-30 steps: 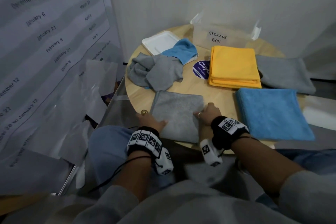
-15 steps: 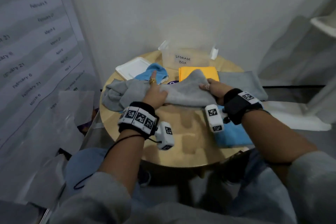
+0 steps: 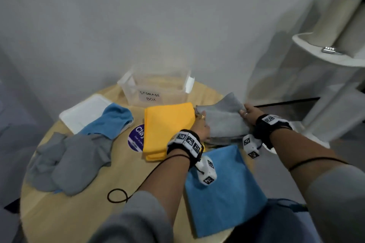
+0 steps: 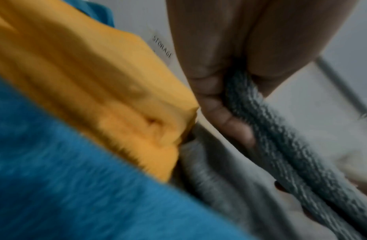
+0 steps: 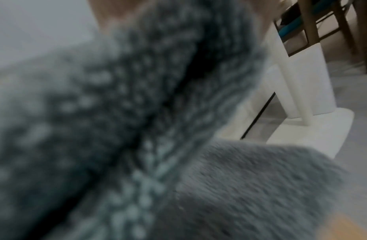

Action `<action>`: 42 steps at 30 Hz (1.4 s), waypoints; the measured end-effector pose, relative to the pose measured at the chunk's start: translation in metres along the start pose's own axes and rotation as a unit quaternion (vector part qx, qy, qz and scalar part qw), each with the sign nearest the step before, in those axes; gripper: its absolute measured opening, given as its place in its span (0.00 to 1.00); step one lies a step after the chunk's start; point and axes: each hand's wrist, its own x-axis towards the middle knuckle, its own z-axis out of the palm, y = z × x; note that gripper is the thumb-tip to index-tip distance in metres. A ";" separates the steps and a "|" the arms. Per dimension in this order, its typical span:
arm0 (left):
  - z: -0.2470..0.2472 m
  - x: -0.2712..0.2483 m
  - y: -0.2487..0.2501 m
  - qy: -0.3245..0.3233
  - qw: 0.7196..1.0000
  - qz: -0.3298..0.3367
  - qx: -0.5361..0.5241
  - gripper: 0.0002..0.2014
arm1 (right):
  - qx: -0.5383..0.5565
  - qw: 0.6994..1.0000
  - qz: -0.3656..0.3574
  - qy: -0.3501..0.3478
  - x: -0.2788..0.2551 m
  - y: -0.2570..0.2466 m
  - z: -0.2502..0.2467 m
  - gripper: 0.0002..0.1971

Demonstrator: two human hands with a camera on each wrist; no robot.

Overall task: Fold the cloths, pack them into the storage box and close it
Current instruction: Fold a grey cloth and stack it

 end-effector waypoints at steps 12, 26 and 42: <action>0.024 0.026 -0.019 -0.003 0.975 -0.006 0.222 0.36 | 0.021 0.994 0.052 0.091 0.034 0.033 0.020 0.21; -0.111 -0.116 -0.079 0.290 0.941 0.035 0.173 0.19 | -0.032 0.984 -0.176 0.021 -0.059 -0.128 0.084 0.16; -0.209 -0.215 -0.285 0.348 0.921 -0.145 0.102 0.08 | -0.172 0.940 -0.250 -0.154 -0.147 -0.298 0.340 0.19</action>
